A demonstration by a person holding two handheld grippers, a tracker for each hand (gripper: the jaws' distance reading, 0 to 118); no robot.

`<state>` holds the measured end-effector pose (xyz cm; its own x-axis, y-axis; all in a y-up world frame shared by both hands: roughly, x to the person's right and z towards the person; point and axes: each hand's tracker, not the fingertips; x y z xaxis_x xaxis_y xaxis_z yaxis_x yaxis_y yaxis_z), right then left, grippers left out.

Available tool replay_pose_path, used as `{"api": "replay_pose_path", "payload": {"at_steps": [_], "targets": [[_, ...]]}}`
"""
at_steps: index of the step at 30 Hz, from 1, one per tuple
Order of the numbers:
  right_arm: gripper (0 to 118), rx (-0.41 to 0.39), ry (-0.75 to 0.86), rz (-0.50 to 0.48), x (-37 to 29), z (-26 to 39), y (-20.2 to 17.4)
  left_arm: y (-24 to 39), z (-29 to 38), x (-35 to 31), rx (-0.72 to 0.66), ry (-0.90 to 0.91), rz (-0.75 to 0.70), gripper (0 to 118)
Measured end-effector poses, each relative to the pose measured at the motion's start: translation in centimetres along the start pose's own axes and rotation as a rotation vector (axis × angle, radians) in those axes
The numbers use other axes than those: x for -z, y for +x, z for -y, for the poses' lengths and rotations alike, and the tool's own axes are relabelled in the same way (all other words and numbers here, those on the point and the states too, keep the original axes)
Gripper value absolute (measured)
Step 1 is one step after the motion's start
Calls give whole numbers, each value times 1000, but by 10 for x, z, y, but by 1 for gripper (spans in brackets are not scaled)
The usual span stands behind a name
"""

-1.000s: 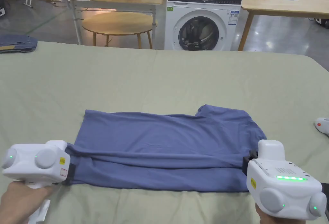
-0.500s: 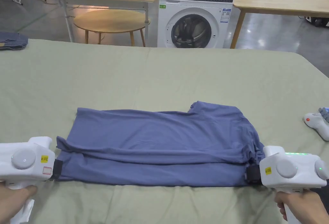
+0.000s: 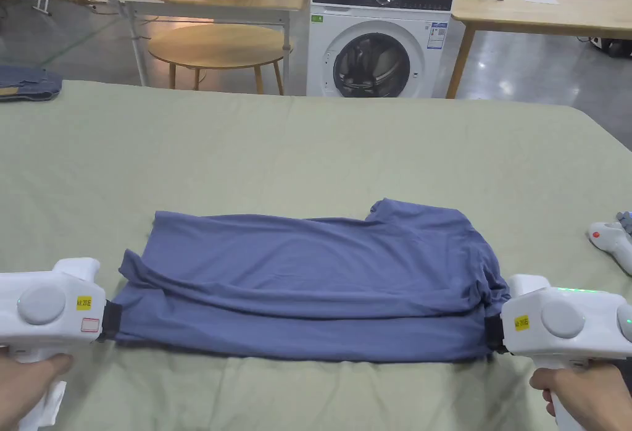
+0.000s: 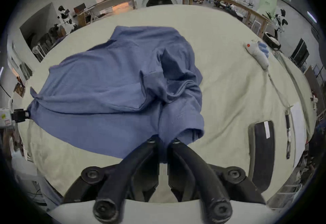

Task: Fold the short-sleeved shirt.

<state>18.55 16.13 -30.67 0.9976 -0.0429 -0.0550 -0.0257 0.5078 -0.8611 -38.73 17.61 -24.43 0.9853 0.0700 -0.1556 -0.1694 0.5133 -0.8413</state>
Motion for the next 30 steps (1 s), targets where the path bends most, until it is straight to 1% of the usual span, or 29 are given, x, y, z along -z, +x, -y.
{"api": "replay_pose_path", "payload": {"at_steps": [5, 9, 12, 15, 20, 22, 26, 30], "targets": [[6, -37, 52, 6, -37, -6, -9, -3, -6, -18, 1, 24, 11, 0], [6, -70, 48, 14, -53, -2, -16, -12, -3, -31, 5, 35, -2, 0], [6, -74, 30, 12, -59, 7, -19, -18, 9, -41, 0, 38, 9, 0], [6, -77, -4, 15, -57, 20, -20, -22, 26, -48, 14, 21, -1, 0], [6, -84, -111, 21, -48, 53, -18, -30, 56, -49, 17, -21, -12, 0], [6, -95, -154, 30, -50, 68, -24, -32, 68, -46, 21, -39, -23, 0], [6, -104, -184, 52, -33, 88, -27, -35, 87, -29, 6, -83, -30, 0], [7, -116, -188, 89, -14, 89, -32, -28, 97, -8, 23, -105, -63, 0]]}}
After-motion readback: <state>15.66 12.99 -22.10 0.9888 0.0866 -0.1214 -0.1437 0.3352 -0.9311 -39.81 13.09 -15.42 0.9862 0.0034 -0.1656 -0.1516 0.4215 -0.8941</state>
